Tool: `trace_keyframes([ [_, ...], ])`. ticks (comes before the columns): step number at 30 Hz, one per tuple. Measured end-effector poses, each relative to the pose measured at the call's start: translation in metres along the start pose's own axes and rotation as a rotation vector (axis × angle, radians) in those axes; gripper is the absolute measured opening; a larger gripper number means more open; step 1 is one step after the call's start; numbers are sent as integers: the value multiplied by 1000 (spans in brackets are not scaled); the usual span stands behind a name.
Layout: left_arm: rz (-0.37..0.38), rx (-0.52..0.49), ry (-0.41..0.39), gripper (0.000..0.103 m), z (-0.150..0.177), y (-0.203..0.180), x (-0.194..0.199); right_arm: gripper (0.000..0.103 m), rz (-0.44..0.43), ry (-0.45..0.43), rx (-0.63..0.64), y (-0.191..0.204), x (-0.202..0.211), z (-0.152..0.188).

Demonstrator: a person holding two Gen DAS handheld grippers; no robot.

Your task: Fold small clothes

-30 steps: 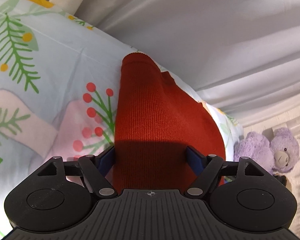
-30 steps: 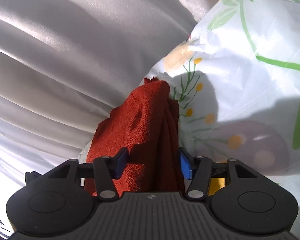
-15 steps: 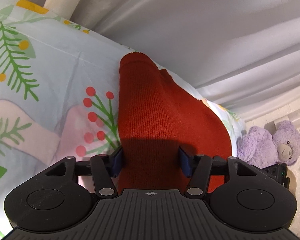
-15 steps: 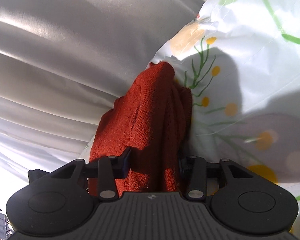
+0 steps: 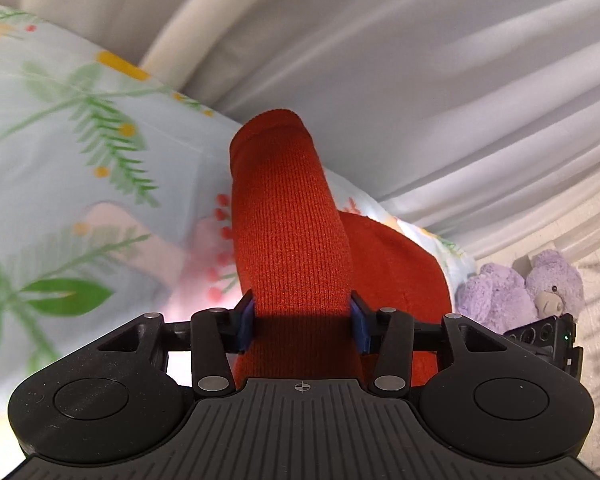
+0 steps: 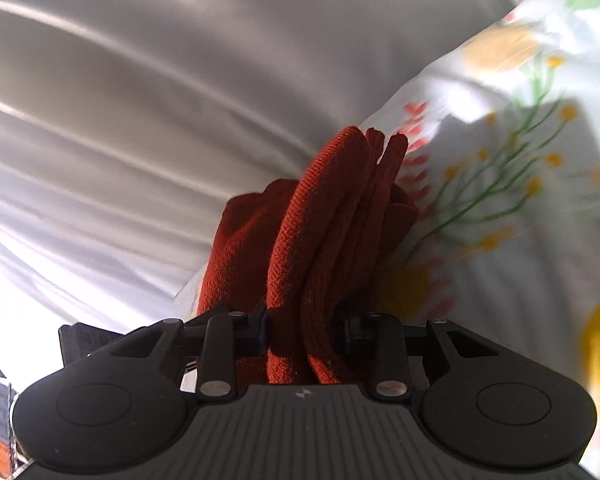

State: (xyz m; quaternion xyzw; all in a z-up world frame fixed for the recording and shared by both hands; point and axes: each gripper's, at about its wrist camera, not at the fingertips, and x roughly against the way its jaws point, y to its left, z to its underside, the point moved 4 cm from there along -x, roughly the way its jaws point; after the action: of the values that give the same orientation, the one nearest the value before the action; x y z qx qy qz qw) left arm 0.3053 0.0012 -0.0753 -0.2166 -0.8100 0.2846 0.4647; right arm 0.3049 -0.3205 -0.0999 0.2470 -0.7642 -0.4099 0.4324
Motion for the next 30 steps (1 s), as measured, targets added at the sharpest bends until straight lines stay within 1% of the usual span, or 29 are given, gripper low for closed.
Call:
trace_keyframes([
  [2,-32,30,-7,52,5,14,18,31,-18,57,-1,11,-15,12],
  [3,-49,46,-14,56,7,21,26,31,-27,85,-3,16,-23,19],
  [4,-73,66,-27,57,9,30,34,31,-39,106,-4,19,-30,25],
  [5,-109,86,-45,60,11,39,42,32,-42,121,-1,22,-36,30],
  [6,-153,97,-67,63,13,46,49,34,-30,128,6,25,-40,33],
  [7,-184,104,-92,64,14,52,57,40,4,114,7,26,-42,36],
  [8,-204,108,-119,65,16,55,64,49,52,85,9,27,-40,36],
  [9,-219,105,-140,68,16,57,69,53,136,26,18,29,-36,35],
  [10,-240,100,-162,70,16,56,73,56,235,-49,39,31,-29,33],
  [11,-263,90,-182,74,15,53,73,55,300,-113,68,36,-23,31],
  [12,-285,73,-197,78,13,51,72,55,324,-169,103,43,-19,29],
  [13,-306,61,-207,80,10,46,68,55,309,-195,131,51,-19,28],
  [14,-323,55,-216,83,7,42,62,54,291,-191,151,59,-25,29],
  [15,-337,54,-229,87,4,39,54,52,281,-165,178,68,-36,30],
  [17,-395,42,-260,91,-1,31,36,41,306,-132,269,87,-65,37],
  [18,-428,15,-261,91,-5,29,24,39,342,-132,313,92,-81,38],
  [20,-500,-38,-252,91,-11,28,0,26,443,-133,349,92,-113,34],
  [21,-527,-59,-238,91,-13,29,-10,26,486,-138,350,87,-126,31],
  [22,-548,-63,-221,91,-13,32,-19,21,527,-146,348,83,-134,31],
  [23,-551,-54,-208,93,-14,36,-25,16,545,-178,358,80,-138,28],
  [24,-546,-47,-202,97,-13,39,-30,14,560,-218,393,76,-135,30],
  [25,-544,-60,-212,98,-13,41,-33,14,567,-244,432,72,-136,29],
  [27,-590,-111,-224,100,-14,40,-39,14,537,-291,494,63,-135,32],
  [30,-607,-127,-213,101,-14,38,-42,14,499,-302,434,58,-133,23],
])
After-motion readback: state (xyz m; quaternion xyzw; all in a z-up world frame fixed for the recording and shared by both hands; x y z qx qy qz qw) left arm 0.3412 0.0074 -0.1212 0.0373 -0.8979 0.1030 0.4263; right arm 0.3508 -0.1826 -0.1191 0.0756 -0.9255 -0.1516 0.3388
